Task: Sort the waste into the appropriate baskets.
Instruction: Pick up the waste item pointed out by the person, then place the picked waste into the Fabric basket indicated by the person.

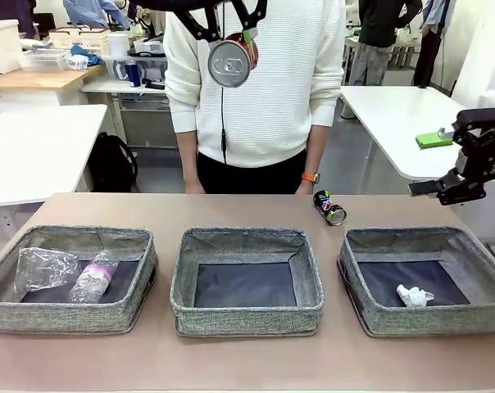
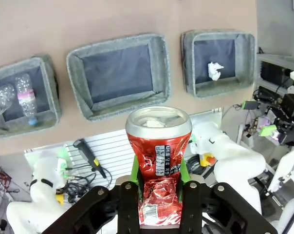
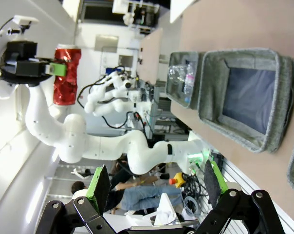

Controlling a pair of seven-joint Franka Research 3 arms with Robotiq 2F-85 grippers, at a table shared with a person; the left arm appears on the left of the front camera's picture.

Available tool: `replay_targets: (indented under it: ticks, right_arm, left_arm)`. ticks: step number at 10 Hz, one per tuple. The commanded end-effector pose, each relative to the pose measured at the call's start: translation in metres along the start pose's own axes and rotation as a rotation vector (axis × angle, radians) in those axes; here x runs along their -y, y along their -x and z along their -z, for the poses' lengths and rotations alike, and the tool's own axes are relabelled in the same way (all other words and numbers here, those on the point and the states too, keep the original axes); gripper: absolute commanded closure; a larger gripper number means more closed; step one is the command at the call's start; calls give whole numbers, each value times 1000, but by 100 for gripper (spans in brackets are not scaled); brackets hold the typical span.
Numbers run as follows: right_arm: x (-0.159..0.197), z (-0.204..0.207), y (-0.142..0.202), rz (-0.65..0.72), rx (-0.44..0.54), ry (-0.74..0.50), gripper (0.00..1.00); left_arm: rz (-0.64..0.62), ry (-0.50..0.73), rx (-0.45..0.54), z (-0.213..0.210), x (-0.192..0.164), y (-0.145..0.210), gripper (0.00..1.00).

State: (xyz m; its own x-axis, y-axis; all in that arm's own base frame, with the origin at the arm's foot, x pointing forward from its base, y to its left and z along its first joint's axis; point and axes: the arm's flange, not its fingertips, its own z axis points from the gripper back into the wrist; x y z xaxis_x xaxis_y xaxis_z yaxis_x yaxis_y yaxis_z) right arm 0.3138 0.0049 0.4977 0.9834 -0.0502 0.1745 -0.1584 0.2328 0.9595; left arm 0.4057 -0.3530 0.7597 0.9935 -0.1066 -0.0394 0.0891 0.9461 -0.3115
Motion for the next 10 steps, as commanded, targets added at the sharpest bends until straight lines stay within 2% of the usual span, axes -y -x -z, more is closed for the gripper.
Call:
replay_targets:
  ticks: [1, 10]
  right_arm:
    - [-2, 1, -1, -13, 6, -21, 0]
    - [-2, 1, -1, -13, 6, -21, 0]
  left_arm:
    - [7, -3, 5, -2, -3, 1, 69]
    - [7, -3, 5, -2, -3, 1, 69]
